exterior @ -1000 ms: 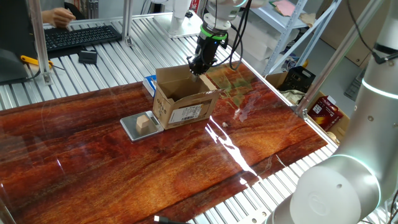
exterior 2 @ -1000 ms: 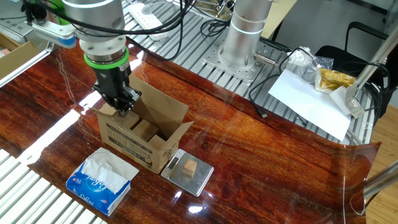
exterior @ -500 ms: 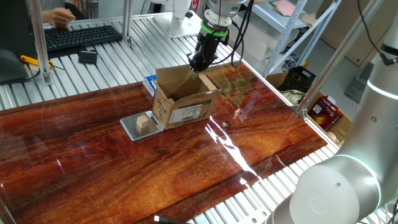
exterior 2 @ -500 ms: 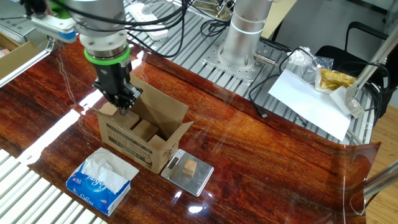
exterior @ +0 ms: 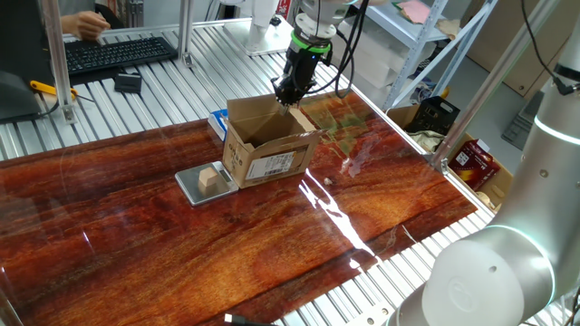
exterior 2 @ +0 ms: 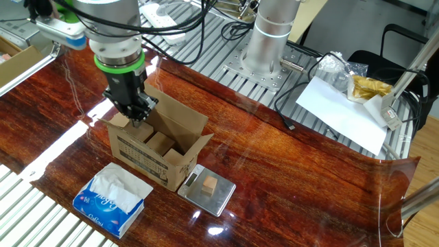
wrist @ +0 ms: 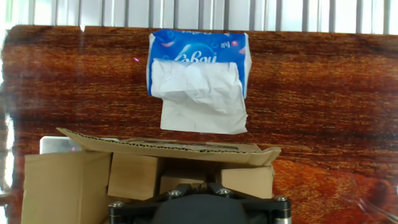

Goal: Open a box

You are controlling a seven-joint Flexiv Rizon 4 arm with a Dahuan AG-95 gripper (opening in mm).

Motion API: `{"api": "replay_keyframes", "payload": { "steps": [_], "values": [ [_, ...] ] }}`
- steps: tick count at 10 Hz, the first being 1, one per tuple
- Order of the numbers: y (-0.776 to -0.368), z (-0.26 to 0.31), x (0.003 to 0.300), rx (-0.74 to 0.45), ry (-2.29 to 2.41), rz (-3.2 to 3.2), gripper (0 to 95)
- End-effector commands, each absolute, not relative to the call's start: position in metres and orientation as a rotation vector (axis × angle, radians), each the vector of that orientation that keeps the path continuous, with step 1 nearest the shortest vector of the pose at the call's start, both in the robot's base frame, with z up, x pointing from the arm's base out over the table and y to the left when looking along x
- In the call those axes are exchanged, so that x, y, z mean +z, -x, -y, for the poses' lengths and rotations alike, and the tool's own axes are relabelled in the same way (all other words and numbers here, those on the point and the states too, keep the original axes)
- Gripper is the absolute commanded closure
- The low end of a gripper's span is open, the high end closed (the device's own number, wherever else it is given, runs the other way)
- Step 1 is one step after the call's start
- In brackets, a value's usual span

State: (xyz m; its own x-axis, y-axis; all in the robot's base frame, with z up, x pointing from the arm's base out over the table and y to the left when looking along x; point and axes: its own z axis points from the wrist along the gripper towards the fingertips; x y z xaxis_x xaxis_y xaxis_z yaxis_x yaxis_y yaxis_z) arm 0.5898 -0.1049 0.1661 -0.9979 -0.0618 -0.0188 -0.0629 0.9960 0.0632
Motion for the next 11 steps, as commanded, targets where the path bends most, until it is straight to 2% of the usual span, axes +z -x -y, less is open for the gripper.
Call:
{"api": "replay_keyframes", "payload": {
  "steps": [1,11],
  "values": [
    [-0.5878,0.1058,0.1661,0.081,0.076,-3.115,95.0],
    [-0.5878,0.1058,0.1661,0.111,-0.141,-3.146,95.0]
  ]
}}
